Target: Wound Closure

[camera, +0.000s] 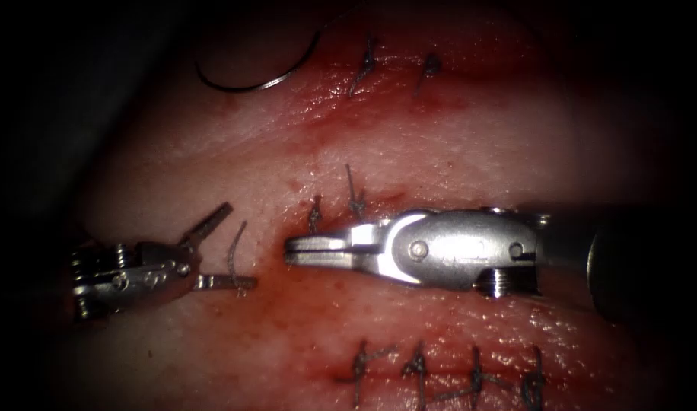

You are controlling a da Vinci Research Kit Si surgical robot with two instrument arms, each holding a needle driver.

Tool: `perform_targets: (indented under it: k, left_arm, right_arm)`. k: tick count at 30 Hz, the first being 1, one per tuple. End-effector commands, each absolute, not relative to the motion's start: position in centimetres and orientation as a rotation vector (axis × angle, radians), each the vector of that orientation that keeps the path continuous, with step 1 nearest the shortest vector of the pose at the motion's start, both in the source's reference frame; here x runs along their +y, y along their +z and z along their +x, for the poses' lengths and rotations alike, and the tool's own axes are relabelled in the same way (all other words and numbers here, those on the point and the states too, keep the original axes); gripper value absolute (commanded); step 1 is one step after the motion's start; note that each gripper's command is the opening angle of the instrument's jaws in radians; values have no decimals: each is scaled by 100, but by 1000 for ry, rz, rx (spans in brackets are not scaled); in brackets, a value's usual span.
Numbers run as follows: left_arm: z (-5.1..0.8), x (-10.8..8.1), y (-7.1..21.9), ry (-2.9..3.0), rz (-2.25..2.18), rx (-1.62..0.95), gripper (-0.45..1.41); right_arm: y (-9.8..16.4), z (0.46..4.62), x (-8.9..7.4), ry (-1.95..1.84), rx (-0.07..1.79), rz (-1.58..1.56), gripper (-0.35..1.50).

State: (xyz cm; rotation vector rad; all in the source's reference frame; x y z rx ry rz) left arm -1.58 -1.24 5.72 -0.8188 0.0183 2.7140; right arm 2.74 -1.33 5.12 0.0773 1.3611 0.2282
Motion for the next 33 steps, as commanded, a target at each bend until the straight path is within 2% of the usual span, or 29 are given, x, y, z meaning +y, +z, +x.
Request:
perform_targets:
  k: [1,10,33]
  left_arm:
    - [-164,-126,579,2712,-815,18,96]
    - [-161,-139,564,2700,-721,-84,103]
    - [-167,-137,544,2675,-712,-81,105]
  right_arm:
    - [519,287,-137,225,1362,79,-35]
    - [554,329,-152,181,1309,91,-35]
    - [602,359,-184,123,1233,150,-35]
